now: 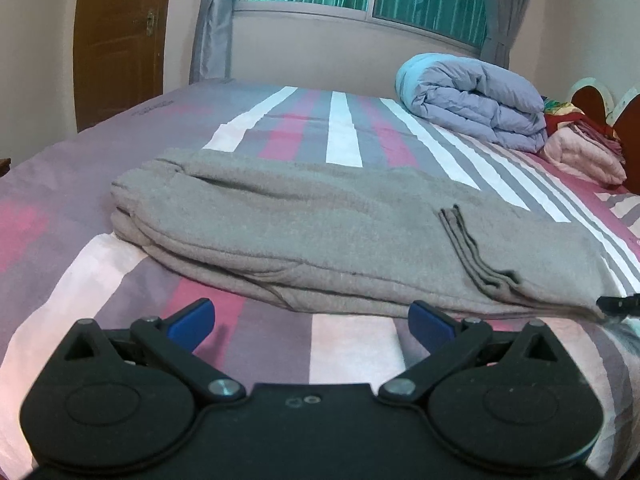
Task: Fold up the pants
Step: 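Grasp the folded end of the grey sweatpants with the left tool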
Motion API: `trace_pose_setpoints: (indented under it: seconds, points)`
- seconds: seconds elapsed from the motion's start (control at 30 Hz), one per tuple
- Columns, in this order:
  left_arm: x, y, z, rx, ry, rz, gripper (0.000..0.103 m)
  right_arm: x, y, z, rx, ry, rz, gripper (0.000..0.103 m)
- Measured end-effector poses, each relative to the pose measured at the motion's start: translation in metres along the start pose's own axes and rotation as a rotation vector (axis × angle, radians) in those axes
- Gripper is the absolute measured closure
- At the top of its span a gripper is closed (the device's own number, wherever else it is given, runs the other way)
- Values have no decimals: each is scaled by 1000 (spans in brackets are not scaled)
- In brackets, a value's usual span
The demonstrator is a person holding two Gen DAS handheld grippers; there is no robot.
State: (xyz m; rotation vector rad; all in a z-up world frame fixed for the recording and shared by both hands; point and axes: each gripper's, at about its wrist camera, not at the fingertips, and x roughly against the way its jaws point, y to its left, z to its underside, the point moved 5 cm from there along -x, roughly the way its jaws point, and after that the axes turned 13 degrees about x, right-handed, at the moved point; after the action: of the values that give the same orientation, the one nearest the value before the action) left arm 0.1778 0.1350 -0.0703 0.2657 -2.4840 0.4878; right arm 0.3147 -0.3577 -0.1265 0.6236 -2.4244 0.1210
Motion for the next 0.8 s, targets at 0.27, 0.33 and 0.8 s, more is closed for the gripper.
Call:
trace_pose_setpoints:
  seconds: [0.27,0.33,0.8]
  points:
    - [-8,22,-8,133,6,35,6,60,-21,-2,17,-310,42,21]
    - [-18,45,-13,243,6,41,6,58,-24,4,-25,-289,27,21]
    - [-46,100,-43,472,-106,133,7,33,-51,3,-94,-247,235,21]
